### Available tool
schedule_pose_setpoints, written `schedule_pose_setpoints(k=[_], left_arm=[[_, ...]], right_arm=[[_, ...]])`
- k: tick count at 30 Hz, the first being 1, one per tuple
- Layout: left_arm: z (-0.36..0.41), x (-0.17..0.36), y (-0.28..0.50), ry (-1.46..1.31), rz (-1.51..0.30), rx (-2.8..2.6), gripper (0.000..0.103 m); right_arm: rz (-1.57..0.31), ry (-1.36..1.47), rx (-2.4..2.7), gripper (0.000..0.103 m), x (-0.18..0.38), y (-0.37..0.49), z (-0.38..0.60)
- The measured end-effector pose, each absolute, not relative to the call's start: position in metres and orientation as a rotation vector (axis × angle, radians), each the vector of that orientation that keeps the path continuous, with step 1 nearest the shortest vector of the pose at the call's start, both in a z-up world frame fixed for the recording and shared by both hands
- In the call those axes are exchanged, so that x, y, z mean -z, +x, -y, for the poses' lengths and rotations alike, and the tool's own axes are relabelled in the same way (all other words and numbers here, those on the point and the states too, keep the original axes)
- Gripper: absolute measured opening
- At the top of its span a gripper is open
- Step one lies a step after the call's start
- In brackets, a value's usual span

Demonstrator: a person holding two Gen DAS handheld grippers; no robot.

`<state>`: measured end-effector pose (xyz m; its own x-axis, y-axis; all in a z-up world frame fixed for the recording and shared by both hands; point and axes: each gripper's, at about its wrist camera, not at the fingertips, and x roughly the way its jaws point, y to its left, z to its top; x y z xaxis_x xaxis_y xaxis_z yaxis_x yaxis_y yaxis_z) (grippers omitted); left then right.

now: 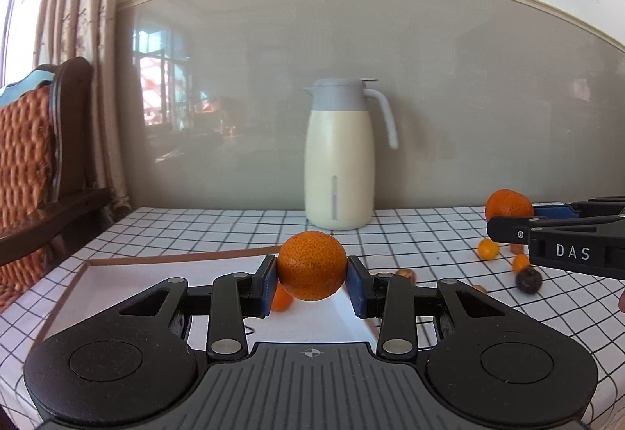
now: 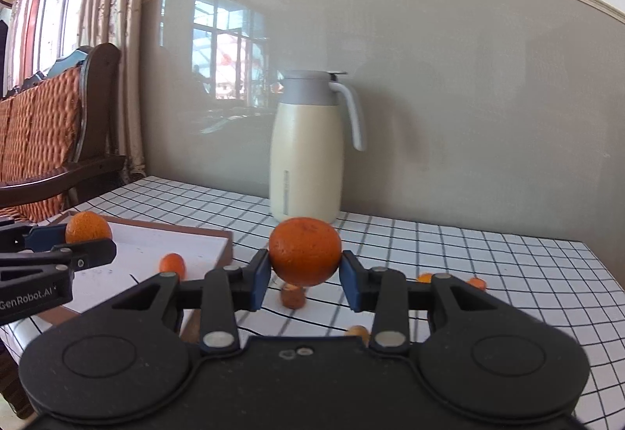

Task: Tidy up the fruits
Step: 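Carry both held oranges over the white tray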

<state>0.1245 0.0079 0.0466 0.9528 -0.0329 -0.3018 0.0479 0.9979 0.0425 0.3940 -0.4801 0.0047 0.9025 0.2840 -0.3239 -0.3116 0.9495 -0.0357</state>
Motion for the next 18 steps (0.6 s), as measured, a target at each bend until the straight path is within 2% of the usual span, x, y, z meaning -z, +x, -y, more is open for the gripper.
schedule_pose_setpoints(k=[18], left_arm=[[-0.099,-0.048,0.11,0.011,-0.299,-0.133,0.038]], right_arm=[[-0.3,-0.103,-0.437,0.03,-0.008,0.397,0.402]])
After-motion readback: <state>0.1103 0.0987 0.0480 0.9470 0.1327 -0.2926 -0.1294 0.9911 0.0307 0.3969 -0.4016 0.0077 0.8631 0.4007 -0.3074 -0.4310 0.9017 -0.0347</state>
